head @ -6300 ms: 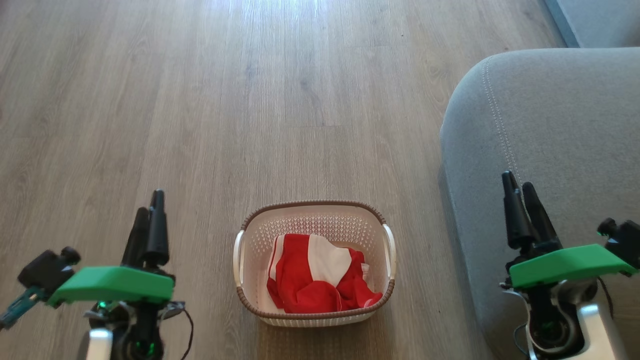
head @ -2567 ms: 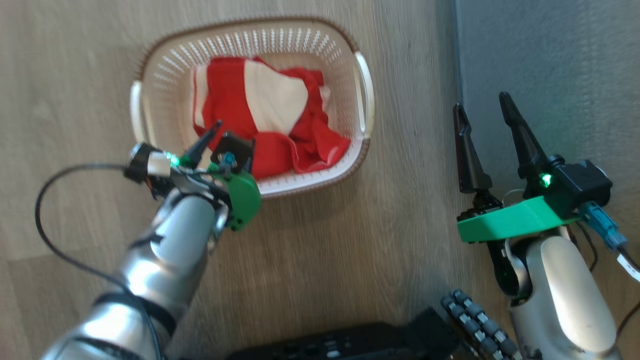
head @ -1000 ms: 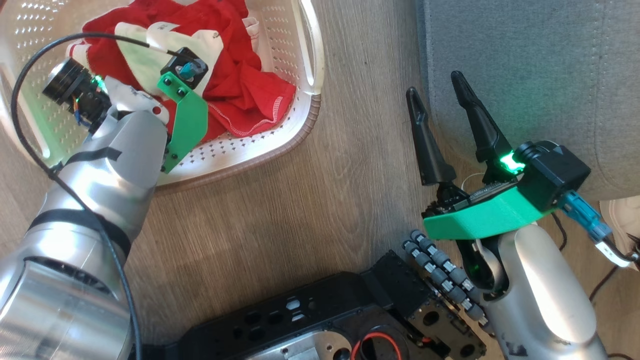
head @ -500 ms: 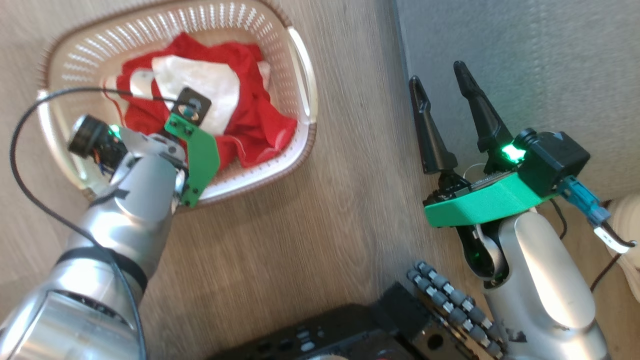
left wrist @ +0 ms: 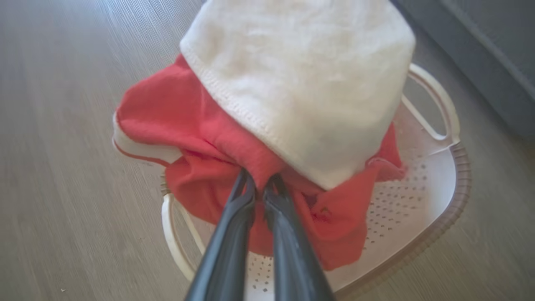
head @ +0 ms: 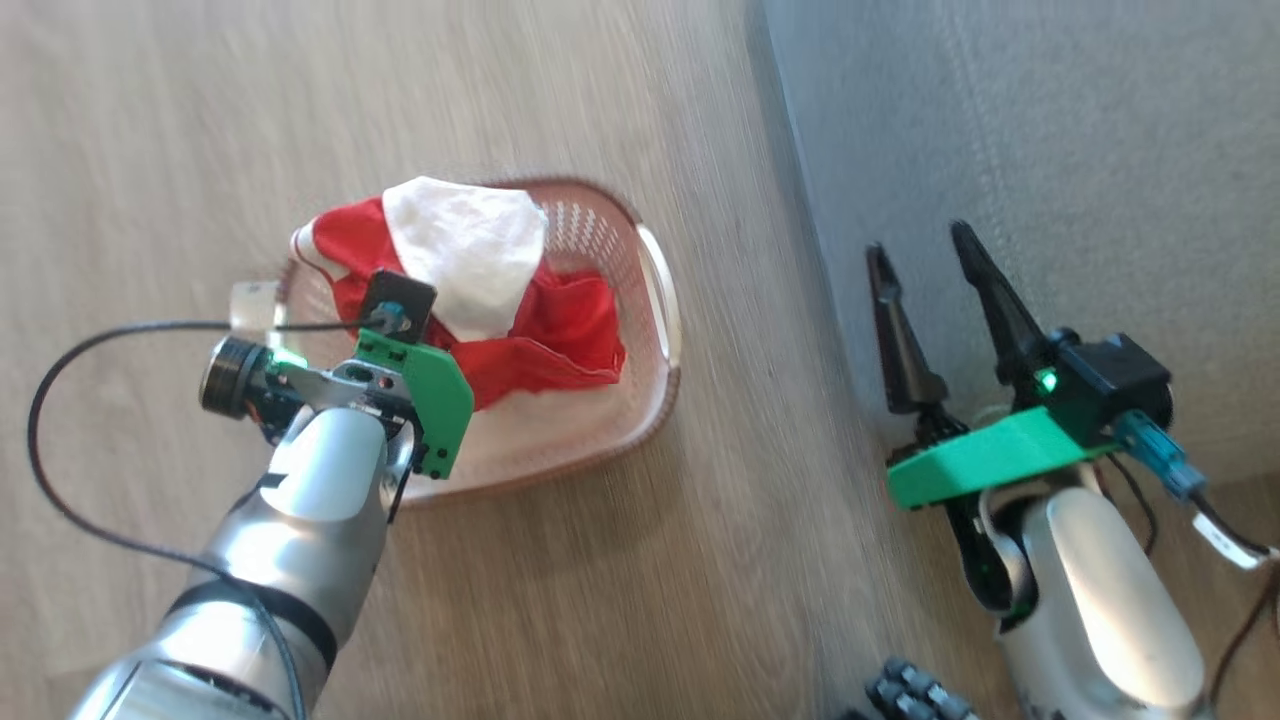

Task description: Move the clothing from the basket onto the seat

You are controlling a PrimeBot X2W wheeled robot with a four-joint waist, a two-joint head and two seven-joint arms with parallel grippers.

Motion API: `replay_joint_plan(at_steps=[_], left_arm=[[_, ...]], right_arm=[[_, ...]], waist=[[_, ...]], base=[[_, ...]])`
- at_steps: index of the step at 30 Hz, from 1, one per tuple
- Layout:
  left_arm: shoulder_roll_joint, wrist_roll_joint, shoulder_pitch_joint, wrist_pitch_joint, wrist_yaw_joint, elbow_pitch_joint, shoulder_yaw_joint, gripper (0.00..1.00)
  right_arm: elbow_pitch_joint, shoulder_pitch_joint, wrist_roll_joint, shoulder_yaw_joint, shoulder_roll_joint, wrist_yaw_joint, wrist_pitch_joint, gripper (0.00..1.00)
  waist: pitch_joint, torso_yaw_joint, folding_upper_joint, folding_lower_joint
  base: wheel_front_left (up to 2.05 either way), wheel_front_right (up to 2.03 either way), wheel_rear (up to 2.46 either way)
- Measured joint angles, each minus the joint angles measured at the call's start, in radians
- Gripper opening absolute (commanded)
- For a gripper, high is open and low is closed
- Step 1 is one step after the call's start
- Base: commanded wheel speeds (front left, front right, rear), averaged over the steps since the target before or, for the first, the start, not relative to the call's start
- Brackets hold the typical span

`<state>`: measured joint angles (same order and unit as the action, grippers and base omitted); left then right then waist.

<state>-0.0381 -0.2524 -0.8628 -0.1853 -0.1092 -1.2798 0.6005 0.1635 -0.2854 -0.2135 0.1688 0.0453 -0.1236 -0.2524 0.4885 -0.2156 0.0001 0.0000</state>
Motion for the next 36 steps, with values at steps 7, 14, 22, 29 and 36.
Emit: replay_joint_plan(at_steps=[7, 14, 22, 29, 36], left_arm=[[0.001, -0.071, 0.071, -0.062, -0.009, 0.160, -0.026, 0.00], [0.001, -0.061, 0.202, -0.063, -0.027, 0.516, -0.126, 0.00], [0.000, -0.005, 0.368, -0.063, 0.008, 0.846, -0.250, 0.00], [0.001, 0.017, 0.416, -0.064, 0.046, 1.074, -0.323, 0.00], [0.001, -0.018, 0.452, -0.064, 0.044, 1.256, -0.336, 0.00]], right_arm=[[0.021, 0.062, 0.017, -0.017, 0.002, 0.000, 0.000, 1.00], [0.040, 0.135, 0.029, -0.021, 0.002, 0.000, 0.000, 1.00], [0.054, 0.205, 0.040, -0.020, 0.002, 0.000, 0.000, 1.00], [0.049, 0.222, 0.040, -0.019, 0.002, 0.000, 0.000, 1.00], [0.047, 0.237, 0.043, -0.020, 0.002, 0.000, 0.000, 1.00]], waist=[[-0.157, 0.042, 0.0000, 0.0000], [-0.287, 0.085, 0.0000, 0.0000], [-0.410, 0.122, 0.0000, -0.0001], [-0.446, 0.152, -0.0001, -0.0001], [-0.456, 0.170, -0.0001, -0.0001]], base=[[0.00, 0.00, 0.00], [0.00, 0.00, 0.00], [0.00, 0.00, 0.00], [0.00, 0.00, 0.00], [0.00, 0.00, 0.00]])
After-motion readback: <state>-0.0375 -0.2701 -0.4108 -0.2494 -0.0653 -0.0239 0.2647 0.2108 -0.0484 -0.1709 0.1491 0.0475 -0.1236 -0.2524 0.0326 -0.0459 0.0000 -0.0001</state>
